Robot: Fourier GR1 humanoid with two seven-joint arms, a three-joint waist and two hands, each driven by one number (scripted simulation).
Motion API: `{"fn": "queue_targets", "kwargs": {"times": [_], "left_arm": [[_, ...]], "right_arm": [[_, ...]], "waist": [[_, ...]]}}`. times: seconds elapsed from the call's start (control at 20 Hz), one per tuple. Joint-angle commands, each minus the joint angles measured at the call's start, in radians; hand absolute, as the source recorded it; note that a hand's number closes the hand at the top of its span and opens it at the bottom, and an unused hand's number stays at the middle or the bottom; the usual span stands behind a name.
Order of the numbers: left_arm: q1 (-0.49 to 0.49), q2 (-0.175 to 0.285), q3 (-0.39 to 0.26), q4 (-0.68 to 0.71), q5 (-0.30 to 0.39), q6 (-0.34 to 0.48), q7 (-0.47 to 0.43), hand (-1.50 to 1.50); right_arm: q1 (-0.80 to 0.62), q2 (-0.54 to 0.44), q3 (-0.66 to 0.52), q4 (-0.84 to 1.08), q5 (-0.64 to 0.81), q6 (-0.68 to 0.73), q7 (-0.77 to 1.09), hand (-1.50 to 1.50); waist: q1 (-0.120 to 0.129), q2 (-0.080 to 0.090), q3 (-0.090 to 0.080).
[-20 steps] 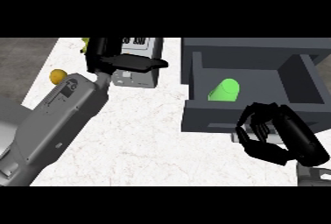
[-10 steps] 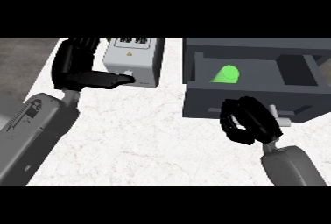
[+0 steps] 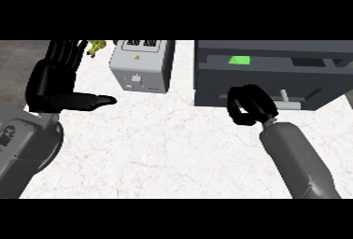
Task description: Pick up the cup, place it into the drawer and close the drawer
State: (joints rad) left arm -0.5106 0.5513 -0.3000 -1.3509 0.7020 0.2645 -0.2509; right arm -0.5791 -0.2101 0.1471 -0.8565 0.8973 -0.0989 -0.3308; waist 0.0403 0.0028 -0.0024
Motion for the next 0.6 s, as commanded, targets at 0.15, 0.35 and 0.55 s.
{"fn": "queue_targets", "kwargs": {"times": [0.15, 0.35, 0.55], "left_arm": [[0.093, 0.016, 0.032, -0.019, -0.005, -0.085, -0.047, -1.5], [0.108, 0.025, 0.059, -0.042, 0.022, -0.125, -0.048, -1.5], [0.104, 0.013, 0.039, -0.057, 0.008, -0.125, -0.032, -1.5]], "right_arm": [[-0.247, -0.029, -0.113, 0.386, -0.023, 0.005, -0.088, 1.5], [-0.315, -0.054, -0.156, 0.514, -0.031, -0.014, -0.117, 1.5], [-0.364, -0.078, -0.186, 0.571, -0.048, 0.001, -0.113, 1.5]], "waist": [[0.018, 0.017, 0.004], [0.042, 0.025, 0.005], [0.052, 0.032, 0.006]]}}
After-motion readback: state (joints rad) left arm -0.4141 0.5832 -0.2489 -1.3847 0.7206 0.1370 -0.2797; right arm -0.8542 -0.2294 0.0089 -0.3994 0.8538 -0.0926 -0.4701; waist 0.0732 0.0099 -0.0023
